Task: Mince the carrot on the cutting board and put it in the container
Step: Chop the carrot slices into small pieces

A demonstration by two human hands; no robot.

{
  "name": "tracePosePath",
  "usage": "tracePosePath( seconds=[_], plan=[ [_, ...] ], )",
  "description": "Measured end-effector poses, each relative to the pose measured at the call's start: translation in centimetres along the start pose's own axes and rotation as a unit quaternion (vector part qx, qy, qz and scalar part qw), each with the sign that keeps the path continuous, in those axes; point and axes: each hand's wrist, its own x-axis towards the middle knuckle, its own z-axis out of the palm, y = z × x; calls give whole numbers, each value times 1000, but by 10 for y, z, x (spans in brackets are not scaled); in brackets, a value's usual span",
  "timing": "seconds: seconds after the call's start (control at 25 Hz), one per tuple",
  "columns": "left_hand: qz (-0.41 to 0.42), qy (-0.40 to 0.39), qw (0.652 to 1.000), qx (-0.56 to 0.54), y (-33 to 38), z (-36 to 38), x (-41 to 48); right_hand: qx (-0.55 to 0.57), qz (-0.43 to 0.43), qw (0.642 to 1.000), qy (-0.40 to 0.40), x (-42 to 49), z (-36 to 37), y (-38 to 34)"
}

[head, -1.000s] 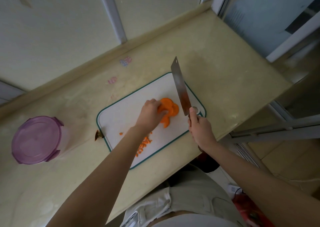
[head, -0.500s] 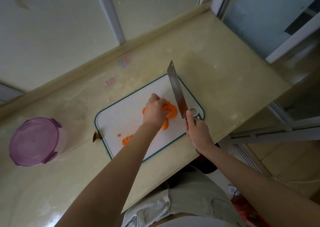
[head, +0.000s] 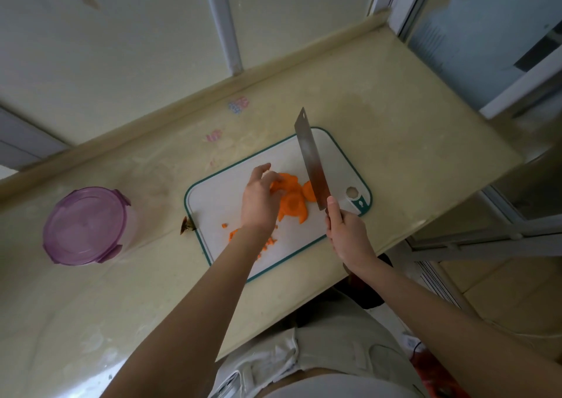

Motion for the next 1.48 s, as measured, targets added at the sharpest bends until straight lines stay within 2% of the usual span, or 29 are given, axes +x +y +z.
tracePosePath(
  seconds=[0.2, 0.36, 0.6, 0.8, 1.04, 1.28, 1.48],
  plan=[
    [-36, 122, 989, -70, -25, -37, -16, 6, -5, 999, -36, -21, 26, -11],
    [-54, 218, 969, -102, -52, -63, -30, 2, 28, 991, -127, -45, 61, -20],
    [-88, 267, 952, -120, -71, -80, -46, -58, 39, 970, -231, -63, 95, -12],
    [-95, 251, 954, -132, -75, -75, -57, -90, 51, 966, -237, -56, 94, -7],
    [-136, 210, 956, -152, -73, -65, -65, -111, 32, 975, -191, -36, 69, -14],
    [-180, 125, 963, -160, -69, -44, -80, -109, 47, 981, -152, -21, 55, -14],
    [-203, 17, 969, -140, -75, -23, -85, -92, 44, 984, -146, -25, 54, -13]
  ],
)
